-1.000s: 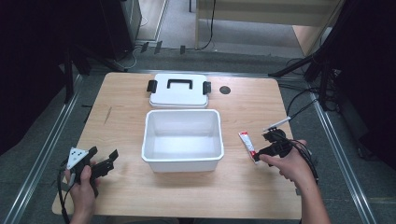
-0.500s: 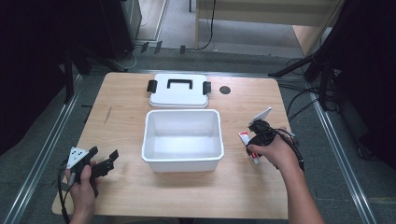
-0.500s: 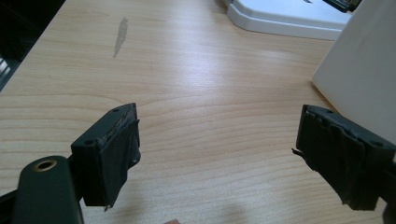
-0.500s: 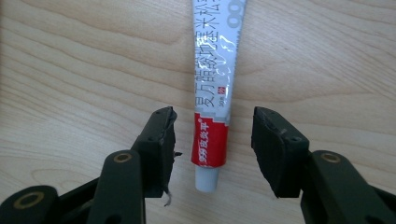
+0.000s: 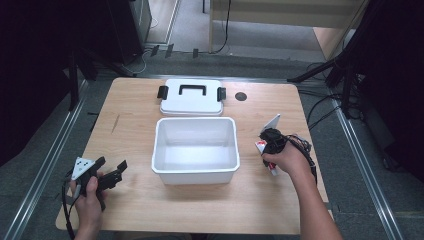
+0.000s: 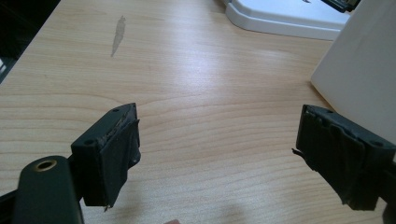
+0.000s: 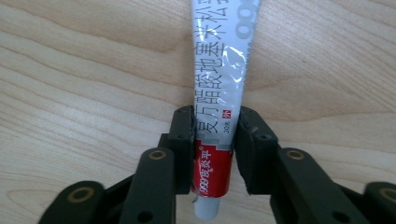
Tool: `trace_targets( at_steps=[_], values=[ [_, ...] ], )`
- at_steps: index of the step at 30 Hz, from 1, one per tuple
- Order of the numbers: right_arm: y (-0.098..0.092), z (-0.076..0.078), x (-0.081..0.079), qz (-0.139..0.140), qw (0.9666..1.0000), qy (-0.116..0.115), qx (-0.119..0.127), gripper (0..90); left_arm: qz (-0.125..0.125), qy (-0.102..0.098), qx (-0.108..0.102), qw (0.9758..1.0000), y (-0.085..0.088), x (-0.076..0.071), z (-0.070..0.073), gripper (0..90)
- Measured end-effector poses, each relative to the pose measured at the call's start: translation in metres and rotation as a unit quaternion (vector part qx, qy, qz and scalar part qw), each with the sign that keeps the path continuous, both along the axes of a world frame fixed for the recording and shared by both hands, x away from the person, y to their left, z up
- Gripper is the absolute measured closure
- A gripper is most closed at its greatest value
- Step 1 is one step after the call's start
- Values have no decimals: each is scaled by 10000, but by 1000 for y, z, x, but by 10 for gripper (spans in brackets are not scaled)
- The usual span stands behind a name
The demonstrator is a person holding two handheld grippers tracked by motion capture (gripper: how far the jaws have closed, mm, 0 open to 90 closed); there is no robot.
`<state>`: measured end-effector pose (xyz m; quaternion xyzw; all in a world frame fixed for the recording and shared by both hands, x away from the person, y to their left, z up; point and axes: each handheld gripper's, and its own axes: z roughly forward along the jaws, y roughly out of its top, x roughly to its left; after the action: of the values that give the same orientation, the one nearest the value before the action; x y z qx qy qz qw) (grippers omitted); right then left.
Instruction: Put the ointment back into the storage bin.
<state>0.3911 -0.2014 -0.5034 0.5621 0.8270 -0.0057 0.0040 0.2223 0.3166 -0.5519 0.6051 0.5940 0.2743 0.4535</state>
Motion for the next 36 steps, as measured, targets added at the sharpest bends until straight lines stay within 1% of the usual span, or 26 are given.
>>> trace_targets(
  at_steps=[5, 9, 11, 17, 21, 23, 27, 33, 36],
  values=[
    [2, 2, 1, 43, 10000, 34, 39, 721, 1, -8, -2, 10000, 0, 0, 0, 144],
    [4, 11, 1, 21, 9999, -43, 161, 722, 1, -3, 6, 10000, 0, 0, 0, 144],
    [5, 19, 0, 20, 9997, -41, 219, 722, 0, -2, 7, 10000, 0, 0, 0, 144],
    [8, 43, -1, 139, 9992, -198, 325, 723, 6, 0, 14, 10000, 0, 0, 0, 144],
    [12, 59, -2, 198, 9988, -240, 367, 723, 5, 1, 14, 10000, 0, 0, 0, 144],
    [15, 68, -3, 254, 9985, -278, 392, 723, 8, 0, 13, 10000, -1, 0, 0, 144],
    [20, 86, -4, 281, 9981, -329, 440, 723, 7, 2, 14, 10000, 0, 0, 0, 144],
    [28, 113, -6, 419, 9966, -495, 517, 722, 2, 8, 14, 10000, 0, 0, 0, 144],
    [34, 124, -7, 473, 9960, -523, 546, 723, 0, 7, 13, 10000, 0, 0, 0, 144]
  ],
)
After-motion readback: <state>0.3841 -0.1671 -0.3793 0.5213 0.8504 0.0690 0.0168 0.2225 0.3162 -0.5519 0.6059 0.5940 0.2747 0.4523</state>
